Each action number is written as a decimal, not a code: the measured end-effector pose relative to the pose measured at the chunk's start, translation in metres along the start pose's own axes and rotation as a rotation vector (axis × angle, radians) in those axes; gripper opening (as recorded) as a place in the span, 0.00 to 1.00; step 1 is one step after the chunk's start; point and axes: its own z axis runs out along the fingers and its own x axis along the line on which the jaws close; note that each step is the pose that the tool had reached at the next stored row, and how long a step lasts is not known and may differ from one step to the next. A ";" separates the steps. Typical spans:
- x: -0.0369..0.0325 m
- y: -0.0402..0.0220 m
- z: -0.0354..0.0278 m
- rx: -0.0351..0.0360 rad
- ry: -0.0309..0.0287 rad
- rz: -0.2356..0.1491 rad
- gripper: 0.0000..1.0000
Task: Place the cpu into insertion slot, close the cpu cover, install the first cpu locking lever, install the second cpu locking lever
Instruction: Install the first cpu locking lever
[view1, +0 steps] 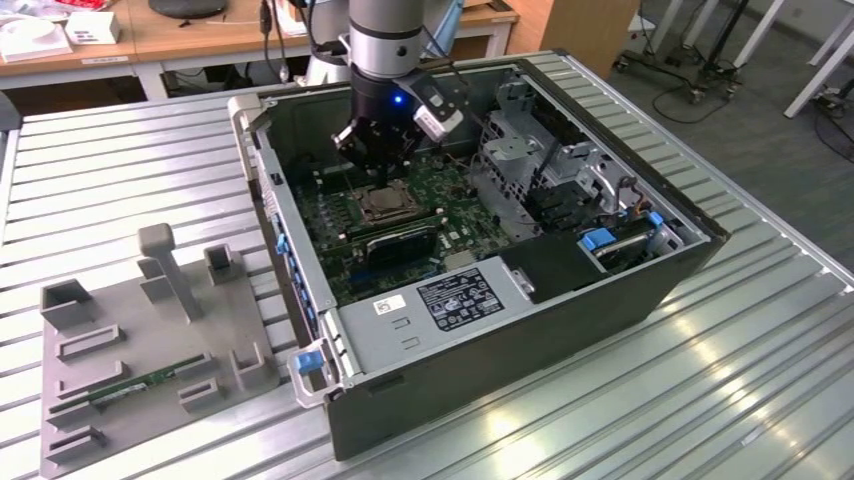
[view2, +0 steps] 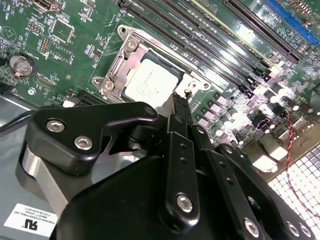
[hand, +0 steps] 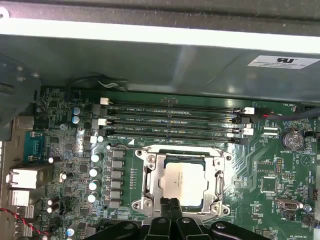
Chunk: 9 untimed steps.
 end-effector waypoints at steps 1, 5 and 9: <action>0.0001 0.0000 0.0000 0.0000 0.0000 0.000 0.11; 0.0028 0.0001 0.0000 -0.0002 0.0000 0.000 0.11; 0.0090 0.0004 0.0000 -0.0002 -0.0001 0.000 0.11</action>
